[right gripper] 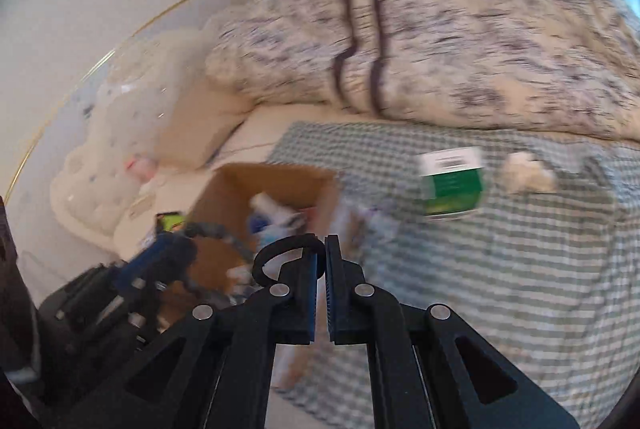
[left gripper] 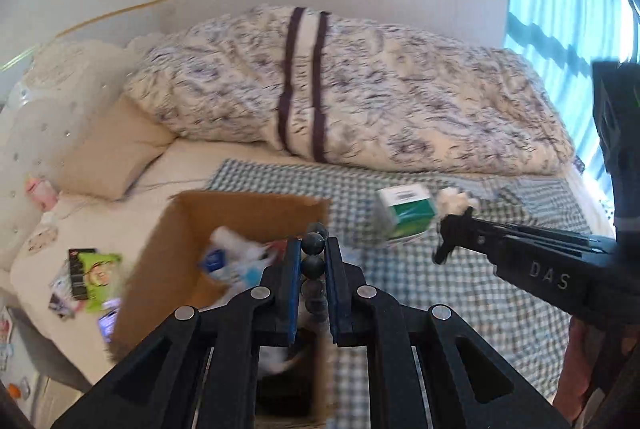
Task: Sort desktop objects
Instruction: 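Carry the hair tie and bracelet into the cardboard box and release them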
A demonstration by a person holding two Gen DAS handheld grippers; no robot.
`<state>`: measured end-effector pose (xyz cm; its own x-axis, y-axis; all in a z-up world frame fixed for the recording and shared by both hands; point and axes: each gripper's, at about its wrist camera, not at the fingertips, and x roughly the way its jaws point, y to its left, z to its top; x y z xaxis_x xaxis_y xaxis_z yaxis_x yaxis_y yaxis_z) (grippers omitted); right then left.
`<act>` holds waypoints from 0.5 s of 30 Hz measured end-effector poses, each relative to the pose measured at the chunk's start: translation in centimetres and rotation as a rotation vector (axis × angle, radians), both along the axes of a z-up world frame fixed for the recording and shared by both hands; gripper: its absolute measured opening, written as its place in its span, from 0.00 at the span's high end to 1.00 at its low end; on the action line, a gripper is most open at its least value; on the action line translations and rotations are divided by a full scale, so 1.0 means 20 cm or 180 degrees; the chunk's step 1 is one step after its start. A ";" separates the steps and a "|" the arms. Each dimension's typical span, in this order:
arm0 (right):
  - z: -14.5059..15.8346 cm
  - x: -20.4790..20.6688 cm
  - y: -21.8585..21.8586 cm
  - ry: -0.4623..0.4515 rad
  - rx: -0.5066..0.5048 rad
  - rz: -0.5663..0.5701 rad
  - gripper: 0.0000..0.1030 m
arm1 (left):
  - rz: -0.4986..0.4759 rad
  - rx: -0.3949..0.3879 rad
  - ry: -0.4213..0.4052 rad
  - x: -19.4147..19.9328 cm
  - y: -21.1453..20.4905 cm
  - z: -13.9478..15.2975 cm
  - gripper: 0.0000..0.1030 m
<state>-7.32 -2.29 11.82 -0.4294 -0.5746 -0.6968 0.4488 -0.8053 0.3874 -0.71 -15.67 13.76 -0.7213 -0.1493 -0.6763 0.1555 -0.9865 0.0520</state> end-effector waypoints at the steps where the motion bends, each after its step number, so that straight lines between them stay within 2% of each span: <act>1: -0.01 0.01 -0.09 0.0002 0.0033 0.0056 0.97 | 0.0023 -0.0007 -0.0025 0.01 -0.05 -0.02 0.90; 6: -0.12 0.01 -0.39 -0.0077 0.0180 0.0192 0.97 | 0.0079 0.0092 -0.0204 0.00 -0.27 -0.20 0.90; 11: -0.26 -0.08 -0.52 -0.0197 0.0367 0.0175 0.97 | -0.0003 0.0148 -0.0400 -0.07 -0.39 -0.40 0.87; 12: -0.28 -0.12 -0.55 -0.0204 0.0435 0.0158 0.90 | -0.0015 0.0148 -0.0410 -0.08 -0.40 -0.43 0.82; 13: -0.29 -0.14 -0.56 -0.0208 0.0482 0.0132 0.68 | -0.0025 0.0146 -0.0428 -0.09 -0.42 -0.45 0.75; 14: -0.29 -0.18 -0.57 -0.0188 0.0528 0.0075 0.51 | -0.0009 0.0132 -0.0451 -0.11 -0.43 -0.47 0.47; 15: -0.29 -0.20 -0.58 -0.0141 0.0505 0.0049 0.31 | 0.0020 0.0111 -0.0461 -0.12 -0.44 -0.49 0.18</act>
<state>-11.36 -13.93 6.08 -0.3882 -0.4621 -0.7974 0.4470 -0.8510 0.2756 -3.05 -24.38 4.06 -0.6150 -0.1282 -0.7780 0.1550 -0.9871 0.0401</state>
